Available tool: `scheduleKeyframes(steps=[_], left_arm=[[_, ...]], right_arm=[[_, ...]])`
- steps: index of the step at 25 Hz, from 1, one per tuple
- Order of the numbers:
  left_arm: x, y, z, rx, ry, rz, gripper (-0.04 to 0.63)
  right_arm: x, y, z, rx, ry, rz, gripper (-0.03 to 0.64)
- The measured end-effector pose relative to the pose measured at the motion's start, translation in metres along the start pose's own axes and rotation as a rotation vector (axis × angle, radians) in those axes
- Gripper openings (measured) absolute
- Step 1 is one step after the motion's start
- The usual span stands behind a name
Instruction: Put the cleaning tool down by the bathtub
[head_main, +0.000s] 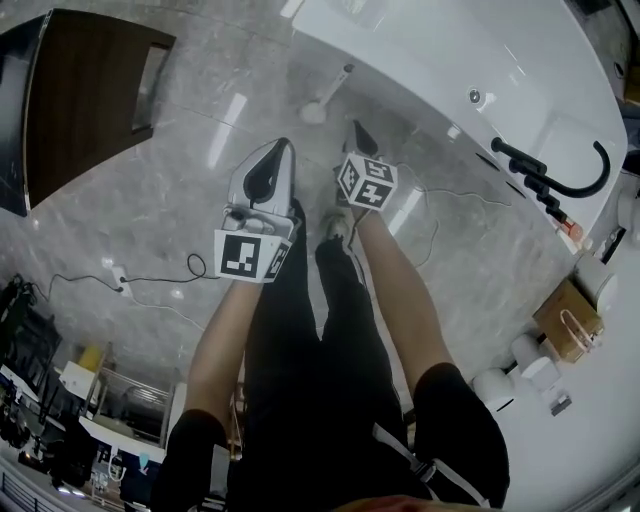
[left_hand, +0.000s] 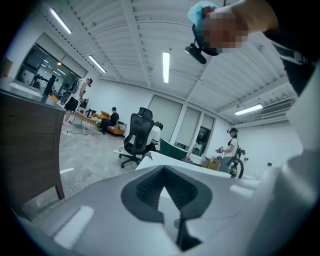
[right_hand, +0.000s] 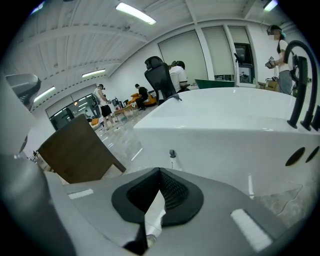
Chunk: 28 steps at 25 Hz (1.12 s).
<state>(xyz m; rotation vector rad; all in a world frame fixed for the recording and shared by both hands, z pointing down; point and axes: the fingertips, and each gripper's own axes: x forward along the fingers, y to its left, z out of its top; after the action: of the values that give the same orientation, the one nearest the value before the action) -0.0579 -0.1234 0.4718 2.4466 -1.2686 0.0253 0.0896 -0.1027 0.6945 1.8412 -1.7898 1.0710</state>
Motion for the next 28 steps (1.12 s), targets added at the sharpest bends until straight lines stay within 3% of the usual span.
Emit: scheduleKeyframes(steps=[11, 28], left_arm=[[-0.034, -0.071, 0.073, 0.038, -0.032, 0.004, 0.008], [-0.103, -0.148, 0.114, 0.046, -0.089, 0.100, 0.008]], right_arm=[[-0.125, 0.011, 0.050, -0.002, -0.077, 0.067, 0.000], [-0.254, 0.012, 0.066, -0.070, -0.148, 0.162, 0.000]])
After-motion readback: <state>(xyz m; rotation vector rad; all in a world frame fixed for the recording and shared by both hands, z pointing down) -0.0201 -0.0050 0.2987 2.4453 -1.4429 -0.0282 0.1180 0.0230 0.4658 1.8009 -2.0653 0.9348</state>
